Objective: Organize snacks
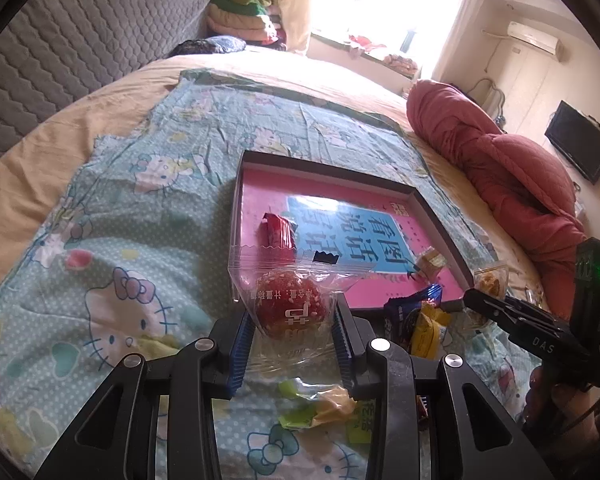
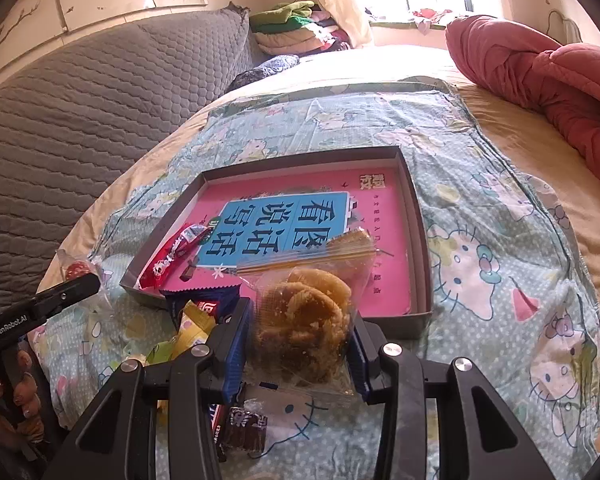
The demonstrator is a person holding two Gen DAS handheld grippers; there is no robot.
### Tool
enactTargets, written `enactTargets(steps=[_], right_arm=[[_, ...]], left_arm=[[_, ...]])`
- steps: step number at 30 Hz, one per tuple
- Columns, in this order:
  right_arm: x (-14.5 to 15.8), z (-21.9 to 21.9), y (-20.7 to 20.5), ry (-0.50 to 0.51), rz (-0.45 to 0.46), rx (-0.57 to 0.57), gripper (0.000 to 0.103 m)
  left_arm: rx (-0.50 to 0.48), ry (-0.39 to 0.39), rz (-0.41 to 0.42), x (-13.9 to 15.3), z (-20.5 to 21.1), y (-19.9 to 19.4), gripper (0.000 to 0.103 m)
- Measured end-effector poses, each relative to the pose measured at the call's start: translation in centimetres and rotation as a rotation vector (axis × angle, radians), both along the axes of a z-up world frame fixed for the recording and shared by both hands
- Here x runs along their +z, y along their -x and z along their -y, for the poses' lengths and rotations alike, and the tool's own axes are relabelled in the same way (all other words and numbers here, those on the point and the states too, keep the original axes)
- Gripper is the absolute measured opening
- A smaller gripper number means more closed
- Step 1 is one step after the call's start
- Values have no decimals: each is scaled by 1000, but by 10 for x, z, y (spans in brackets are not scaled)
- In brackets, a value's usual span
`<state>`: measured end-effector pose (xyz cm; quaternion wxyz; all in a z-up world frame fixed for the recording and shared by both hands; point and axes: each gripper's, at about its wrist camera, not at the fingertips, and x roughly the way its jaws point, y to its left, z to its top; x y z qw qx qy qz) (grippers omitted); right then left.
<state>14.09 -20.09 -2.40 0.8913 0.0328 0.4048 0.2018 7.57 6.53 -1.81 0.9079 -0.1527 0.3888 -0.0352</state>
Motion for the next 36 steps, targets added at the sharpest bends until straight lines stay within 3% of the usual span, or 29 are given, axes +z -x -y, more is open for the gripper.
enactTargets(steps=[36], right_arm=[[32, 16, -16, -73, 103, -4, 43]], left_arm=[[12, -69, 64, 41, 27, -27, 38]])
